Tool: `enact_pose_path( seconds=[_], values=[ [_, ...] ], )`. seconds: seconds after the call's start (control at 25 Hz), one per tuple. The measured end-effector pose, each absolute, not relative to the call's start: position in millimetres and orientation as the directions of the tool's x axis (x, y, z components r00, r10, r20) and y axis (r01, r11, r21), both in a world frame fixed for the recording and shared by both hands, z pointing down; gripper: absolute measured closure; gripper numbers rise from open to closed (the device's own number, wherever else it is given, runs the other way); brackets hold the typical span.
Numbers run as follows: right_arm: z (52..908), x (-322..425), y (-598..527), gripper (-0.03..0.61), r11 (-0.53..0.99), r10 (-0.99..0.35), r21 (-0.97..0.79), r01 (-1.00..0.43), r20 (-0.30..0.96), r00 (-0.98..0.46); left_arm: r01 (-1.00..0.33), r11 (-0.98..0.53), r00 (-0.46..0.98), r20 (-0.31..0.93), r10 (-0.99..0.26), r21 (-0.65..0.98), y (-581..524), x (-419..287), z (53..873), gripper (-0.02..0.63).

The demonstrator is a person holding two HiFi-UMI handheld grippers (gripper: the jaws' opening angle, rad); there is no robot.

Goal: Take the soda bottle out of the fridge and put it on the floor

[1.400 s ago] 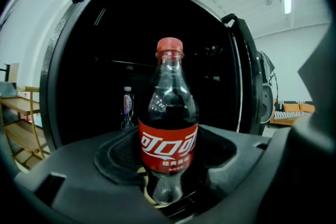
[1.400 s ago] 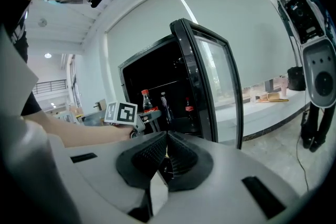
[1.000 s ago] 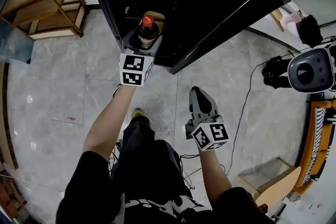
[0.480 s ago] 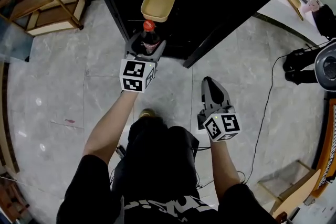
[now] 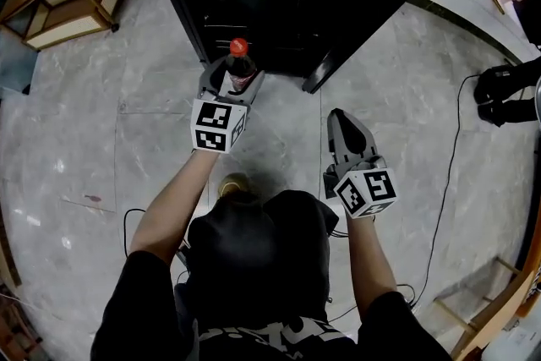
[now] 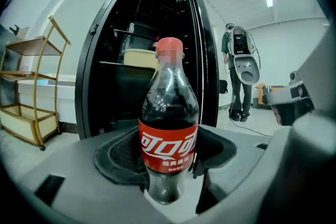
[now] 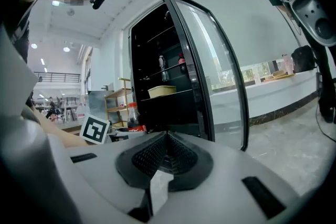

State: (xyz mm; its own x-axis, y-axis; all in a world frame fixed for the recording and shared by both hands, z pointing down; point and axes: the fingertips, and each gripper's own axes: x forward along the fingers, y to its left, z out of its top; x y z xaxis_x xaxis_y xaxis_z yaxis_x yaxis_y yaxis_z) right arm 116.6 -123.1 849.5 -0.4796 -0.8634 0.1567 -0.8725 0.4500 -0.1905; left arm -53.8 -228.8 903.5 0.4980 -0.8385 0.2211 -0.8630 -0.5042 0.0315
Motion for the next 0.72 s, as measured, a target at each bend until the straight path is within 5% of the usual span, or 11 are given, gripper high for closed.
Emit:
enact_pose_path(
  seconds=[0.72],
  values=[
    [953, 123, -108, 0.554, 0.463, -0.841, -0.204, -0.862, 0.206, -0.5, -0.859, -0.509, 0.503, 0.277, -0.819, 0.056, -205, -50, 1085, 0.304]
  ],
)
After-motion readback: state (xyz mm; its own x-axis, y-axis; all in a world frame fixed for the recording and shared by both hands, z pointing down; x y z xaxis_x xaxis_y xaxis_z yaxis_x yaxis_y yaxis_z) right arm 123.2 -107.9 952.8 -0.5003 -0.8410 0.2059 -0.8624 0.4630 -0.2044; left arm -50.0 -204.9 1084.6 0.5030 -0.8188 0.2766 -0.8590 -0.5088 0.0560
